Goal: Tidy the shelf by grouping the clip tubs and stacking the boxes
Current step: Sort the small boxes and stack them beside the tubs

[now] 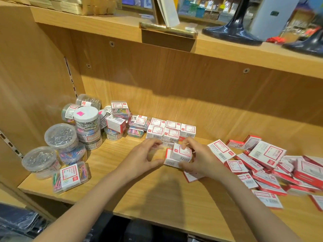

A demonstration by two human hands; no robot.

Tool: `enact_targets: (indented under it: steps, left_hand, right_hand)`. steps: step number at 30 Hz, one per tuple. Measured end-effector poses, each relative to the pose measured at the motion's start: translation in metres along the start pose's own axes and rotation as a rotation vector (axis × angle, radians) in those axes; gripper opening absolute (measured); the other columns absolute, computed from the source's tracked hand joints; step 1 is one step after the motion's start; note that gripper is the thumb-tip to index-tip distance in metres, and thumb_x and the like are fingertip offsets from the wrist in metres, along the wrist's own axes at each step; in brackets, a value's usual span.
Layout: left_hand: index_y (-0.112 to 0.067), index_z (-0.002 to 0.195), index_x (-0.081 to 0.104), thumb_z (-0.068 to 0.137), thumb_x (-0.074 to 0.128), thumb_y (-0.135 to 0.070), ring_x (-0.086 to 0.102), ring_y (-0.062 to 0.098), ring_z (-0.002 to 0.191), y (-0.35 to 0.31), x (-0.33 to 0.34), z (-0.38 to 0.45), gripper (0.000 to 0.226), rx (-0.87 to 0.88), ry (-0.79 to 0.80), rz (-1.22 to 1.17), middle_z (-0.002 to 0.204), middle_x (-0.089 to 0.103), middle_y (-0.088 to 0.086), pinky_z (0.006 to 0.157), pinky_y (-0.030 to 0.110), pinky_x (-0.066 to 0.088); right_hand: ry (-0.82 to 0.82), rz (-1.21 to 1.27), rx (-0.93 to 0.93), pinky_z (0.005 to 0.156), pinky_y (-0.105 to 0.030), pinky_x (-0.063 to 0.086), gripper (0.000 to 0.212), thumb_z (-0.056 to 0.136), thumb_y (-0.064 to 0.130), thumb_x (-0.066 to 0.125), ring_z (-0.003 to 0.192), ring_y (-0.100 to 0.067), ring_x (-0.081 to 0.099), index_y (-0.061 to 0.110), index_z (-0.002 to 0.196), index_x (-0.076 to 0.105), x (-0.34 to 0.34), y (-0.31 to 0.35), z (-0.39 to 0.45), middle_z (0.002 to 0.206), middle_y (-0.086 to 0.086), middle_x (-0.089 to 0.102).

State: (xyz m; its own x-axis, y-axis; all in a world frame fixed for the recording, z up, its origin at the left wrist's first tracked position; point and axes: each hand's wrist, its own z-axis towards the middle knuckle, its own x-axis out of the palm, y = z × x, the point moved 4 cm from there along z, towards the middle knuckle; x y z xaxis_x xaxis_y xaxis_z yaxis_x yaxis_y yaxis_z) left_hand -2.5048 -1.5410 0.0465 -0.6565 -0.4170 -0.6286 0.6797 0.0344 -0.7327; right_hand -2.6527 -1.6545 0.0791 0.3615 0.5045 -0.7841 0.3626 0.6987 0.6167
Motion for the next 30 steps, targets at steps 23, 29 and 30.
enact_targets:
  steps: [23, 29, 30]
  left_hand:
    - [-0.025, 0.126, 0.045, 0.08, 0.066, -0.011, 0.048, 0.02, 0.083, 0.013, 0.01, 0.024, 0.053, -0.243, -0.204, 0.095, 0.115, 0.043, 0.001, 0.076, 0.027, 0.037]
    - [-0.025, 0.12, 0.049, 0.083, 0.066, -0.016, 0.048, 0.029, 0.099, 0.017, 0.016, 0.029, 0.042, -0.296, -0.314, 0.069, 0.112, 0.043, 0.005, 0.087, 0.037, 0.041]
    - [-0.024, 0.12, 0.049, 0.084, 0.065, -0.018, 0.047, 0.028, 0.1, 0.016, 0.017, 0.03, 0.04, -0.311, -0.325, 0.072, 0.11, 0.042, 0.004, 0.087, 0.036, 0.041]
  right_hand:
    - [-0.257, 0.085, 0.183, 0.054, -0.012, 0.04, 0.041, 0.076, -0.008, 0.059, 0.056, 0.0, 0.047, 0.019, 0.105, 0.051, -0.001, -0.049, 0.028, 0.094, 0.0, 0.055]
    - [-0.274, -0.023, 0.152, 0.063, -0.026, 0.037, 0.041, 0.08, -0.007, 0.05, 0.079, -0.02, 0.052, 0.016, 0.114, 0.044, 0.007, -0.04, 0.029, 0.089, -0.005, 0.059]
    - [-0.249, -0.057, 0.151, 0.065, -0.029, 0.038, 0.042, 0.081, -0.008, 0.047, 0.082, -0.022, 0.053, 0.015, 0.116, 0.041, 0.008, -0.039, 0.03, 0.093, -0.007, 0.058]
